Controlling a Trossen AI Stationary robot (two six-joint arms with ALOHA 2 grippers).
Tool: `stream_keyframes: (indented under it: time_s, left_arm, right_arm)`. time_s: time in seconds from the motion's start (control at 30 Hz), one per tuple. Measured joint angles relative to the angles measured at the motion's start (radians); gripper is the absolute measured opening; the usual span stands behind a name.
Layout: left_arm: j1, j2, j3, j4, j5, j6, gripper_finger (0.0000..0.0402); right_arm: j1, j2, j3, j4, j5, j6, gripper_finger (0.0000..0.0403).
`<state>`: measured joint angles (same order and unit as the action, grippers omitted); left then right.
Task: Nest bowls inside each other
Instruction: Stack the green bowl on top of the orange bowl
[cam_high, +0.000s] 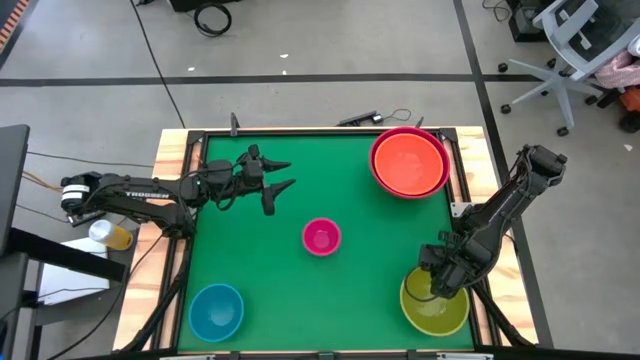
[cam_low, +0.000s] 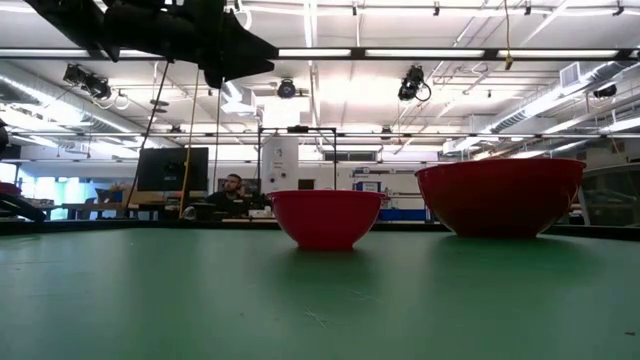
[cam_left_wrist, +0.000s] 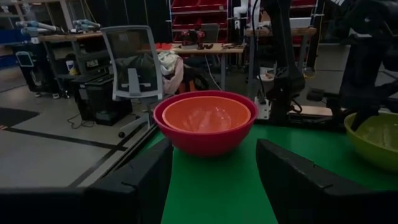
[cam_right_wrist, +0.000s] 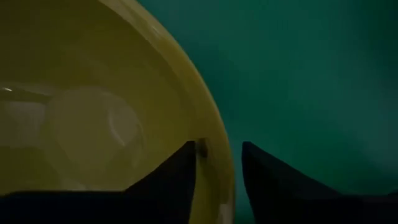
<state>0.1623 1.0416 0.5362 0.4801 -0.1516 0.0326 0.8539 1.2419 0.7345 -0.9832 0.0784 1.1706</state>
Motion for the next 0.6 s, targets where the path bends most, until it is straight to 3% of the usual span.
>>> stream_keyframes:
  time_s: [0.3, 0.6]
  left_arm:
    - [0.000, 0.000, 0.000, 0.004, 0.000, 0.000, 0.0233]
    - [0.000, 0.000, 0.000, 0.005, 0.000, 0.000, 0.0233]
  right_arm:
    - [0.000, -0.005, 0.007, 0.054, -0.009, -0.023, 0.0023]
    - [-0.001, -0.002, 0.004, 0.058, -0.008, -0.018, 0.0027]
